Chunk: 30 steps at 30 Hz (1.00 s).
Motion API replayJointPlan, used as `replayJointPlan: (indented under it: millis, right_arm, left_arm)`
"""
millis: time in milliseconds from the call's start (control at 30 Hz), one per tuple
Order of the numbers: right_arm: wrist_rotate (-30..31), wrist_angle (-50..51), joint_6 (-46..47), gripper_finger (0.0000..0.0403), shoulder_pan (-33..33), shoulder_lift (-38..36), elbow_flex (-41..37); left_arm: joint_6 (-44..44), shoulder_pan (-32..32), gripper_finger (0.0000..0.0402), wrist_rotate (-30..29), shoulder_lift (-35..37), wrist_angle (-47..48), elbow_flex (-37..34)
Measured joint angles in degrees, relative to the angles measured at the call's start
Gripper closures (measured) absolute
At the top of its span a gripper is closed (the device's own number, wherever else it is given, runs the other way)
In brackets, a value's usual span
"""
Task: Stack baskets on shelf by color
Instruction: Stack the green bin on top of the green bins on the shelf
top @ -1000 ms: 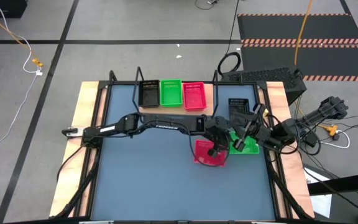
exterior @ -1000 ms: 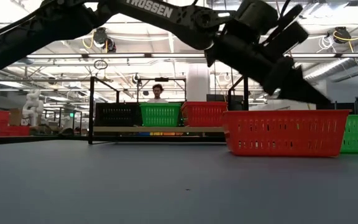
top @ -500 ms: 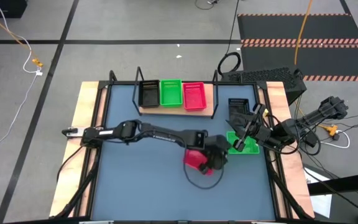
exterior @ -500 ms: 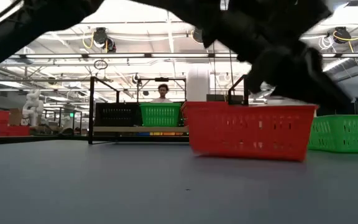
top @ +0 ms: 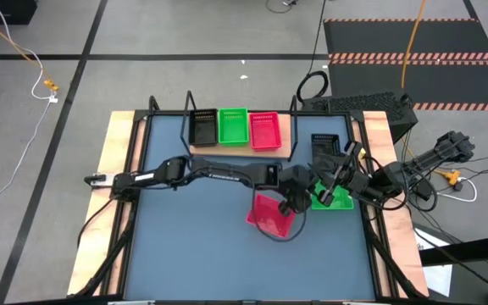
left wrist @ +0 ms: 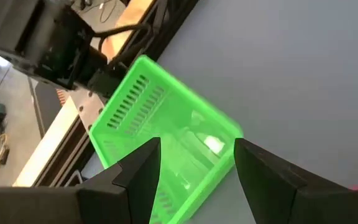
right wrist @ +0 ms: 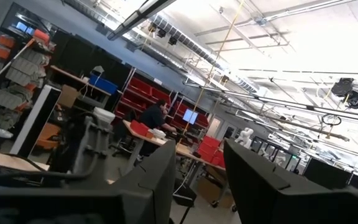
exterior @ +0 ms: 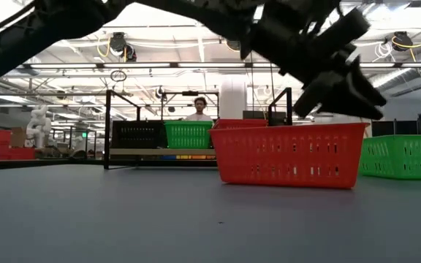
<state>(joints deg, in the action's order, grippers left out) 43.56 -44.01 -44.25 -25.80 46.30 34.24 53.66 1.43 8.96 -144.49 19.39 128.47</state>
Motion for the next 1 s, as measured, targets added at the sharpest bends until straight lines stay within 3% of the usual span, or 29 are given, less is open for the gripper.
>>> replayJointPlan:
  millis: [233,467,700,867,1000]
  right_arm:
    - [0.1,0.1,0.0,0.0273,0.0,0.0,0.0]
    - [0.1,0.1,-0.1,0.0273,0.0,0.0,0.0]
    - [0.1,0.2,-0.1,0.0273,0.0,0.0,0.0]
    - [0.1,0.1,-0.1,0.0273,0.0,0.0,0.0]
    - [0.1,0.2,-0.1,0.0273,0.0,0.0,0.0]
  left_arm:
    - [9.6,-2.8,0.0195,1.9,-0.3,-1.7,-3.6]
    - [12.2,-2.7,0.0195,1.1,-0.7,-9.9,-9.1]
    - [12.7,-1.9,0.0198,1.2,-0.7,-11.0,-9.6]
    - [11.4,-1.6,0.0241,1.6,-0.7,-10.9,-9.6]
    - [4.5,-0.9,0.0279,1.6,-0.7,-10.7,-9.6]
